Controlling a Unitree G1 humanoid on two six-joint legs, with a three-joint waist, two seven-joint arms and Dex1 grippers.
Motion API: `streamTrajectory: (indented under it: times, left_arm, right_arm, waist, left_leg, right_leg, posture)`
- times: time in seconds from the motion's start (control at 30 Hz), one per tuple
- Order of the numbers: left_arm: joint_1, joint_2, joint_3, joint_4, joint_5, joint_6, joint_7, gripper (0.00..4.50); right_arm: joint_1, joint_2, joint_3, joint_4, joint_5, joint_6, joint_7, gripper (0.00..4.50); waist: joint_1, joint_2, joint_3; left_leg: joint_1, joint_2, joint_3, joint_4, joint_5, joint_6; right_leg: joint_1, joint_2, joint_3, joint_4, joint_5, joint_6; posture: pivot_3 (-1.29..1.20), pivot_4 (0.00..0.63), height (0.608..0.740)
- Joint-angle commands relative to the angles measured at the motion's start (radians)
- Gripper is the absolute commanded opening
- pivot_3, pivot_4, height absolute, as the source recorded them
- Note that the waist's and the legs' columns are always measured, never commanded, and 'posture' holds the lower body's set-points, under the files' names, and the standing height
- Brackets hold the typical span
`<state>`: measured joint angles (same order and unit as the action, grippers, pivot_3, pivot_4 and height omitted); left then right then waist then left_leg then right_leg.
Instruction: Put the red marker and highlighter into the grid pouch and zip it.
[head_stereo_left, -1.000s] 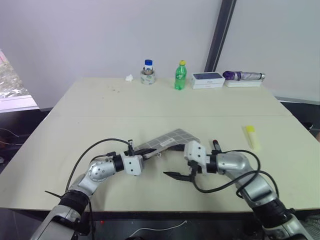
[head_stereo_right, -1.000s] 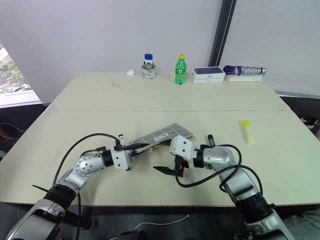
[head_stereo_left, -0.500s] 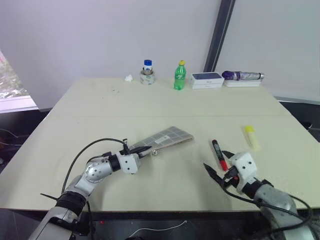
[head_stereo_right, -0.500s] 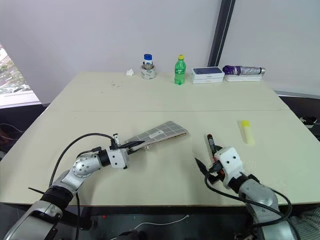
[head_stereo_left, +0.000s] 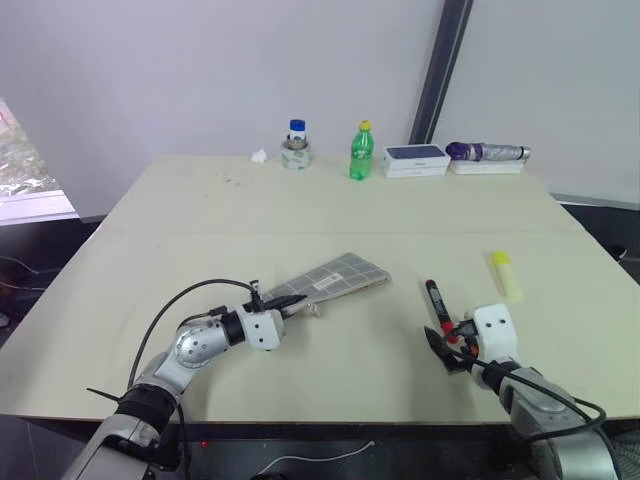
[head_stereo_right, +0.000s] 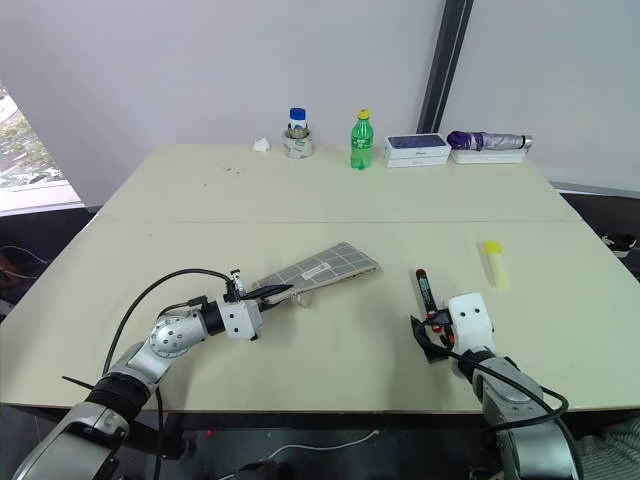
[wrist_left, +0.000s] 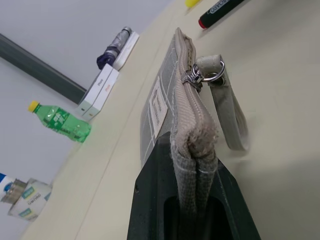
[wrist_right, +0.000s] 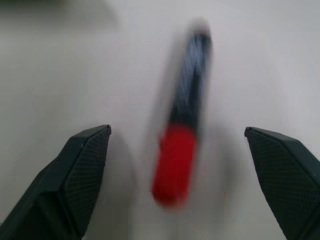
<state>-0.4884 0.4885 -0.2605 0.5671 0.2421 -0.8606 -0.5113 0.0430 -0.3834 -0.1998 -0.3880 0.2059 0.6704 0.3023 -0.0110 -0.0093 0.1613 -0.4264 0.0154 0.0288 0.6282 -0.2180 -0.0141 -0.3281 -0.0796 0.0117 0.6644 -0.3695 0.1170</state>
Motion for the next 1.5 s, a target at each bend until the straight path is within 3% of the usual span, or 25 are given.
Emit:
streamTrajectory:
  times: [0.03, 0.17, 0.2, 0.3, 0.43, 0.7, 1.13, 1.37, 1.5]
  left_arm:
    - [-0.002, 0.003, 0.012, -0.025, 0.003, -0.007, 0.021, 0.00]
    - [-0.002, 0.002, 0.010, -0.027, 0.006, -0.009, 0.021, 0.00]
    - [-0.003, 0.001, 0.010, -0.025, 0.004, -0.008, 0.020, 0.00]
    - [-0.010, -0.002, 0.010, -0.017, 0.003, -0.004, 0.021, 0.00]
    - [-0.020, -0.010, 0.013, -0.005, -0.009, 0.001, 0.020, 0.00]
    - [-0.015, -0.024, 0.009, -0.018, -0.010, 0.000, 0.015, 0.00]
    - [0.013, -0.020, -0.033, -0.069, 0.014, -0.027, -0.025, 0.00]
    - [-0.012, 0.000, -0.055, -0.151, -0.089, -0.041, -0.120, 0.00]
    - [-0.020, 0.026, -0.062, -0.169, -0.168, -0.059, -0.201, 0.00]
  right_arm:
    - [-0.019, -0.010, -0.042, -0.018, 0.026, 0.064, -0.014, 2.65]
    - [-0.041, -0.024, -0.045, -0.055, 0.055, 0.067, 0.016, 0.50]
    - [-0.043, -0.039, -0.041, -0.058, 0.056, 0.041, 0.037, 0.37]
    - [-0.049, -0.063, -0.064, -0.071, 0.106, -0.060, 0.120, 0.37]
    - [0.058, -0.246, 0.019, -0.039, -0.042, -0.293, 0.263, 0.37]
    - [0.052, -0.233, 0.086, -0.075, -0.004, -0.304, 0.303, 0.37]
    - [-0.126, -0.214, 0.247, -0.031, -0.081, -0.290, 0.303, 0.37]
    - [-0.272, -0.391, 0.423, 0.127, -0.320, -0.666, 0.444, 0.37]
    - [-0.380, -0.390, 0.479, 0.256, -0.371, -0.880, 0.483, 0.37]
  waist:
    - [0.001, 0.000, 0.000]
    - [0.001, 0.000, 0.000]
    - [0.001, 0.000, 0.000]
    - [0.000, 0.000, 0.000]
    - [0.005, -0.001, 0.000]
    - [-0.002, -0.001, 0.001]
    - [0.000, -0.001, 0.001]
    - [-0.001, -0.001, 0.001]
    - [-0.004, -0.001, 0.001]
  left_leg:
    - [0.000, 0.000, 0.000, 0.000, 0.000, 0.000]
    - [0.000, 0.000, 0.000, 0.000, 0.000, 0.000]
    - [0.000, 0.000, 0.000, 0.000, 0.000, 0.000]
    - [0.000, 0.000, 0.000, 0.000, 0.000, 0.000]
    - [-0.001, -0.001, 0.000, 0.000, 0.000, 0.001]
    - [0.000, 0.000, 0.000, 0.000, 0.000, 0.000]
    - [0.000, 0.000, 0.000, 0.001, 0.000, 0.000]
    - [-0.001, -0.001, 0.000, 0.002, 0.000, 0.001]
    - [0.000, 0.000, 0.000, 0.001, 0.000, 0.000]
  right_leg:
    - [0.000, 0.000, 0.000, 0.000, 0.000, 0.000]
    - [0.000, 0.000, 0.000, 0.000, 0.000, 0.000]
    - [0.000, 0.000, 0.000, 0.000, 0.000, 0.000]
    - [0.000, 0.000, 0.000, 0.000, 0.000, 0.000]
    - [0.000, 0.000, 0.000, 0.000, 0.000, 0.001]
    - [0.000, 0.001, 0.000, 0.000, -0.001, 0.001]
    - [0.000, 0.000, 0.000, 0.000, -0.001, 0.001]
    - [0.000, 0.000, 0.000, 0.000, -0.001, 0.001]
    - [-0.001, 0.001, 0.000, 0.000, -0.001, 0.001]
  posture:
    - [0.00, 0.150, 0.740]
    - [0.00, 0.150, 0.740]
    - [0.00, 0.150, 0.740]
    - [0.00, 0.150, 0.740]
    - [0.00, 0.150, 0.740]
    - [0.00, 0.150, 0.740]
    - [0.00, 0.150, 0.740]
    - [0.00, 0.150, 0.740]
    - [0.00, 0.150, 0.740]
